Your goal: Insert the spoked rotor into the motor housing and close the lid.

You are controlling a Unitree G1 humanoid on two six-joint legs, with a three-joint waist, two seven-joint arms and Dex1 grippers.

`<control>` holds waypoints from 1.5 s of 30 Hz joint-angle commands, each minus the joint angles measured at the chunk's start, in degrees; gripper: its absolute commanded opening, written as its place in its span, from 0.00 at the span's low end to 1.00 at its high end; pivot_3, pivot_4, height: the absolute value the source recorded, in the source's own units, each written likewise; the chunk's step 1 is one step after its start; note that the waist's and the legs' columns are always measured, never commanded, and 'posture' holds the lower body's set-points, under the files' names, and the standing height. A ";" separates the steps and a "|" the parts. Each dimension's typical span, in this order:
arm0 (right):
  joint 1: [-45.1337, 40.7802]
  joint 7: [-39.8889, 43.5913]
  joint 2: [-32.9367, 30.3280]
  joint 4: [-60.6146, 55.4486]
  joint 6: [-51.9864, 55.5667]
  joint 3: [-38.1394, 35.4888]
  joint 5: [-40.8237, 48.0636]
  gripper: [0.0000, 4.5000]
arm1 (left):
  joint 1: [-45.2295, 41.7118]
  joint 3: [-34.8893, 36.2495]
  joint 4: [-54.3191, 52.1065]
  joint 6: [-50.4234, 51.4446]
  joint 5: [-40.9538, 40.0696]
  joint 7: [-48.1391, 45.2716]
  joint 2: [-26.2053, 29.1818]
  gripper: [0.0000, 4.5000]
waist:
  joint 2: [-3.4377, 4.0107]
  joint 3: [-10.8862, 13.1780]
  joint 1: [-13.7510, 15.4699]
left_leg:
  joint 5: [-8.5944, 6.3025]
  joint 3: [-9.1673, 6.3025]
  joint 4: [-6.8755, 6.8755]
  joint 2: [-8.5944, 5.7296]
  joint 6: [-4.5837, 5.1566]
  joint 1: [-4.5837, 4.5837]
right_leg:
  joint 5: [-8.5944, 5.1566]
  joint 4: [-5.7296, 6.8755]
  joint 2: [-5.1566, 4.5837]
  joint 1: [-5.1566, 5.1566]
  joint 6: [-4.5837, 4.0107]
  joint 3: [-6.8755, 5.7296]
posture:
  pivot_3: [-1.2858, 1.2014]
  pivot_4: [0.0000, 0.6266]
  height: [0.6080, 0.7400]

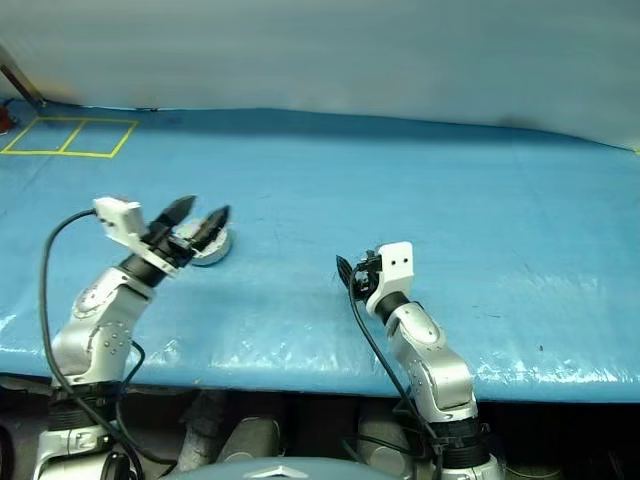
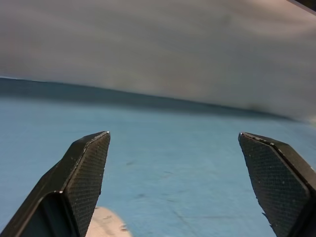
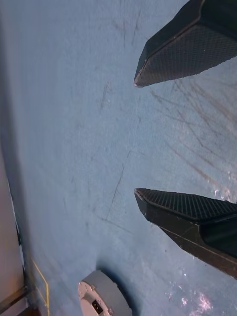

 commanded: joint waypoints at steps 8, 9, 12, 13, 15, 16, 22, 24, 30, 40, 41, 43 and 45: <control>5.11 -1.01 -3.80 -5.76 -3.05 2.73 -9.23 0.77 | 4.25 -13.54 -0.94 -6.88 11.40 -1.36 -4.07 0.99 | 0.00 0.00 0.04 | -0.02 0.04 -0.04 0.01 0.04 -0.02 | 0.00 -0.02 -0.01 -0.04 -0.01 0.05 | 0.52 0.24 1.00; 6.54 -1.36 -3.77 -6.21 -3.38 3.01 -9.94 0.77 | 5.74 -14.13 -1.93 -6.25 10.48 -2.59 -4.13 0.99 | 0.00 0.01 0.02 | -0.03 0.05 -0.05 0.01 0.04 -0.01 | 0.00 -0.03 0.00 -0.04 -0.01 0.06 | 0.52 0.24 1.00; 9.95 -1.56 -3.23 -7.62 -3.75 3.24 -10.48 0.77 | 8.23 -14.28 -2.35 -5.57 10.34 -2.06 -4.83 0.99 | 0.01 0.00 0.17 | -0.03 0.04 -0.07 0.02 0.04 -0.02 | -0.02 -0.02 -0.01 -0.05 -0.04 0.05 | 0.52 0.24 1.00; 10.53 -1.71 -2.98 -7.96 -3.59 3.14 -10.62 0.77 | 8.65 -14.16 -2.02 -6.07 10.79 -1.88 -4.88 0.99 | 0.01 0.01 0.22 | -0.03 0.03 -0.06 0.03 0.04 -0.02 | -0.02 -0.03 -0.01 -0.06 -0.04 0.04 | 0.52 0.24 1.00; 11.25 -1.93 -2.79 -8.39 -3.53 3.06 -11.17 0.77 | 9.27 -13.62 -1.75 -6.12 11.37 -0.60 -5.42 0.99 | 0.01 0.01 0.25 | -0.02 0.03 -0.02 0.02 0.04 -0.02 | -0.03 -0.03 -0.01 -0.04 -0.03 0.04 | 0.52 0.24 1.00; 11.56 -2.55 -2.48 -8.55 -3.54 2.68 -11.55 0.77 | 9.63 -13.05 -1.48 -6.47 11.91 1.08 -6.20 0.99 | 0.01 0.01 0.26 | -0.02 0.03 0.03 0.03 0.04 -0.02 | -0.04 -0.03 -0.01 -0.02 -0.01 0.04 | 0.52 0.24 1.00; 11.48 -3.12 -1.61 -8.94 -3.16 1.82 -12.42 0.77 | 9.89 -11.67 1.39 -9.61 15.59 6.40 -8.51 0.99 | 0.01 0.00 0.32 | -0.01 0.03 0.19 0.03 0.03 -0.01 | -0.10 -0.03 -0.01 0.06 0.26 0.03 | 0.52 0.24 1.00; 11.32 -3.00 -1.54 -8.78 -3.21 1.88 -12.71 0.77 | 9.62 -11.36 2.95 -10.64 16.13 6.94 -8.97 0.99 | 0.00 0.00 0.32 | -0.01 0.03 0.19 0.01 0.03 -0.02 | -0.06 -0.03 -0.01 0.05 0.22 0.03 | 0.52 0.24 1.00; 10.11 -3.68 -1.00 -7.39 -3.82 2.12 -14.36 0.77 | 8.75 -9.66 6.41 -13.81 16.59 8.29 -10.53 0.99 | 0.00 0.00 0.34 | -0.02 0.02 0.14 0.01 0.05 -0.05 | 0.02 -0.03 -0.01 0.01 0.05 0.02 | 0.52 0.24 1.00; 8.68 -3.82 0.24 -5.60 -4.22 2.82 -16.15 0.77 | 8.58 -8.57 7.85 -15.07 17.51 9.53 -10.73 0.99 | 0.00 0.00 0.30 | -0.02 0.02 0.14 0.00 0.05 -0.05 | 0.02 -0.03 -0.02 0.02 0.05 0.02 | 0.52 0.24 1.00; 8.72 -3.81 0.30 -5.50 -4.32 2.83 -16.24 0.77 | 8.67 -8.36 7.81 -14.79 17.43 9.78 -10.79 0.99 | 0.00 0.01 0.30 | -0.02 0.02 0.14 0.00 0.05 -0.05 | 0.02 -0.03 -0.02 0.02 0.05 0.02 | 0.52 0.24 1.00; 8.57 -3.97 0.49 -5.07 -4.53 2.86 -16.60 0.77 | 8.64 -7.72 7.85 -14.59 17.95 11.43 -11.31 0.99 | 0.00 0.01 0.30 | -0.02 0.02 0.14 0.00 0.05 -0.05 | 0.02 -0.03 -0.02 0.02 0.05 0.02 | 0.52 0.24 1.00; 8.20 -4.32 0.44 -4.56 -5.06 3.04 -17.62 0.77 | 8.68 -7.26 7.43 -14.39 18.17 12.89 -11.98 0.99 | 0.00 0.01 0.31 | -0.02 0.02 0.14 0.00 0.05 -0.04 | 0.02 -0.03 -0.02 0.02 0.06 0.02 | 0.52 0.24 1.00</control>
